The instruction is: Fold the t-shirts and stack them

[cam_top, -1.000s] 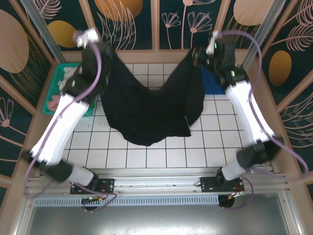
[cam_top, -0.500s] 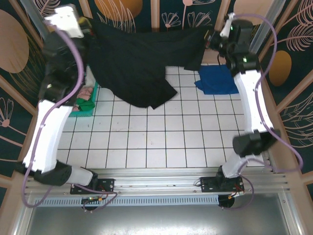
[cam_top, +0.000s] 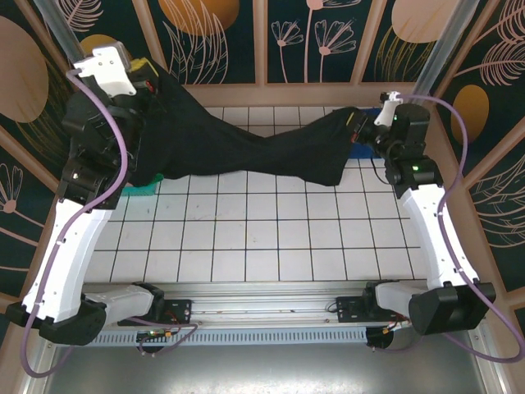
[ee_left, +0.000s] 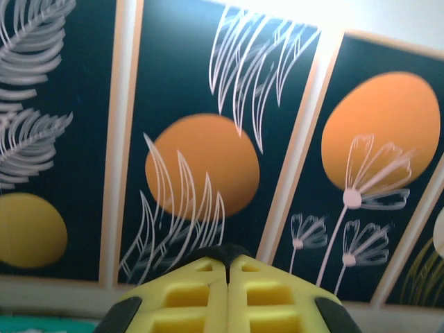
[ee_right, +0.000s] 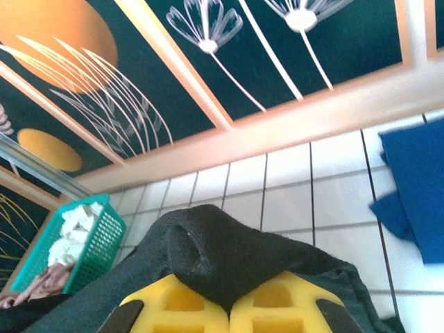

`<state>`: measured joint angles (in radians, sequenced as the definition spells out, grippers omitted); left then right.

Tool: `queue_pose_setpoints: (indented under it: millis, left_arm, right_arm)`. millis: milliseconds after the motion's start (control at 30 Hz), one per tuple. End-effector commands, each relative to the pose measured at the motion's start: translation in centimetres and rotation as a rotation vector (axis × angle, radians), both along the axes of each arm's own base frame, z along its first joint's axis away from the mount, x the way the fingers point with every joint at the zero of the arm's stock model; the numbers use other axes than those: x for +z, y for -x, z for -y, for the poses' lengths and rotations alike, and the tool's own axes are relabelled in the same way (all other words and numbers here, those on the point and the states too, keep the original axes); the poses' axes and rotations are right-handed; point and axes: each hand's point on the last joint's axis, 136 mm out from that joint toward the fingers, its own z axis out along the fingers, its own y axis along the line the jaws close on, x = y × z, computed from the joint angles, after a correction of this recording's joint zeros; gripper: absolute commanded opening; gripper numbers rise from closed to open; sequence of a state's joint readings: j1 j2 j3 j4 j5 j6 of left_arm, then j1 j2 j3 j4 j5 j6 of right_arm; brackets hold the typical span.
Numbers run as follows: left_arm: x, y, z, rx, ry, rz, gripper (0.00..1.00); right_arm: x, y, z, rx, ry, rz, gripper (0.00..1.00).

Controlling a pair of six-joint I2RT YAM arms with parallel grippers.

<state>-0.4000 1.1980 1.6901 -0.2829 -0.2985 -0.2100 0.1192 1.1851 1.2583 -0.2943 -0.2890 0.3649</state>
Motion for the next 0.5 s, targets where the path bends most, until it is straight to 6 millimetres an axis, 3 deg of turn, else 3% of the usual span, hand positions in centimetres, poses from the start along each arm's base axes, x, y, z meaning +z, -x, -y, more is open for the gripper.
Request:
queue_pose_setpoints:
  millis: [0,67,133,200,333,467]
  left_arm:
    - [1.0,2.1,-1.1,-0.002,0.074,0.022,0.0]
    - [-0.8,0.5,-1.3,0.055,0.053,-0.021,0.0]
    - [-2.4,-1.9,-0.9,0.09,0.016,-0.059,0.0]
    - [-2.7,-4.9,-0.3,0.128,-0.027,-0.072,0.0]
    - [-1.1,-10.7,1.4,0.165,-0.123,-0.064,0.0]
    - [3.2,-13.8,2.0,0.167,-0.152,0.024,0.0]
  right_arm:
    - [3.3,1.4,0.6,-0.019,-0.012,0.111,0.0]
    - [3.0,0.1,1.0,-0.049,-0.002,0.105,0.0]
    - [2.4,-2.3,1.1,-0.069,0.001,0.081,0.0]
    - [2.6,-5.7,1.1,-0.092,0.004,0.081,0.0]
    - [3.4,-12.3,1.2,-0.116,-0.006,0.061,0.0]
    - [6.0,-16.3,0.8,-0.106,-0.033,0.078,0.0]
